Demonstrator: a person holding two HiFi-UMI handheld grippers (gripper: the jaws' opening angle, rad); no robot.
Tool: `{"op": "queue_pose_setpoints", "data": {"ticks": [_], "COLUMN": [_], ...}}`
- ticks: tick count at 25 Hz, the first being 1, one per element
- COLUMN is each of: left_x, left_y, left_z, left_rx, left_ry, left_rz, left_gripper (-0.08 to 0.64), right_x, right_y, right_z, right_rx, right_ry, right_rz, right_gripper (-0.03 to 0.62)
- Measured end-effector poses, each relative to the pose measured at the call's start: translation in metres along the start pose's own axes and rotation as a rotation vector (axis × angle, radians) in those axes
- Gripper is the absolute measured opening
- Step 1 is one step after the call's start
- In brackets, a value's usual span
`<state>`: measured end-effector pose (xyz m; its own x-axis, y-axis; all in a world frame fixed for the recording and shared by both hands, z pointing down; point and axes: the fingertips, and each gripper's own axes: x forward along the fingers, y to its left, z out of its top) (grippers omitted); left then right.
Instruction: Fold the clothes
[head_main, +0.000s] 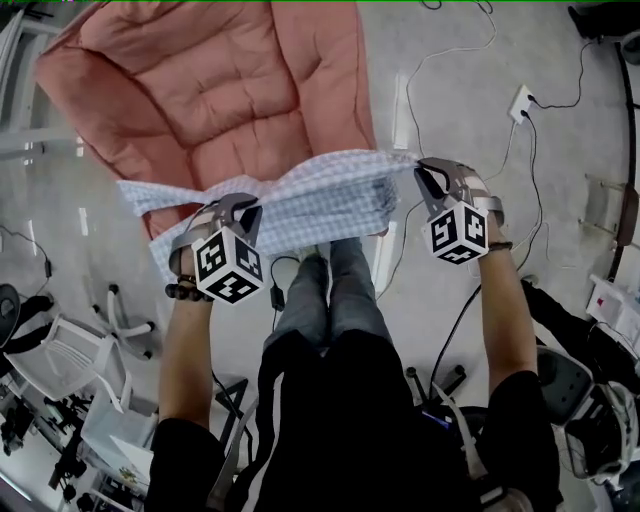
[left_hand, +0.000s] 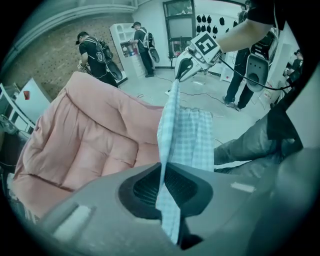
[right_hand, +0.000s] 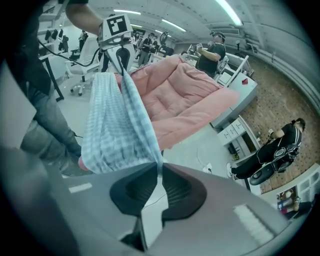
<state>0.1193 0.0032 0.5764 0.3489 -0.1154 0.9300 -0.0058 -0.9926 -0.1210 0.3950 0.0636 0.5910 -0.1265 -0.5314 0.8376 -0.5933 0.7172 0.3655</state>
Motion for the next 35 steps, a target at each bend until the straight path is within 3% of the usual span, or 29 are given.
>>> {"op": "queue_pose_setpoints", "data": {"ticks": [5, 20, 35], "left_x": [-0.006, 0.028, 0.069], "left_y": [-0.036, -0.123, -0.149], "left_z": [-0.008, -0.051, -0.064], "left_rx": [0.005, -0.170, -0.211], "left_ry": [0.023, 0.001, -0.003], "left_rz": [0.021, 0.183, 0.187], "left_gripper": [0.026, 0.034, 0.046], "right_x": [-0.013, 0.004, 0.035], "right_y": [0.032, 0.117, 0.146], "right_z": [-0.018, -0.058, -0.076], "right_rx": [0.024, -0.045, -0.057], "right_ry": [-0.003, -0.067, -0.056], "right_rz": [-0.013, 0.037, 0.064], "right_gripper": [0.034, 0.034, 0.034]}}
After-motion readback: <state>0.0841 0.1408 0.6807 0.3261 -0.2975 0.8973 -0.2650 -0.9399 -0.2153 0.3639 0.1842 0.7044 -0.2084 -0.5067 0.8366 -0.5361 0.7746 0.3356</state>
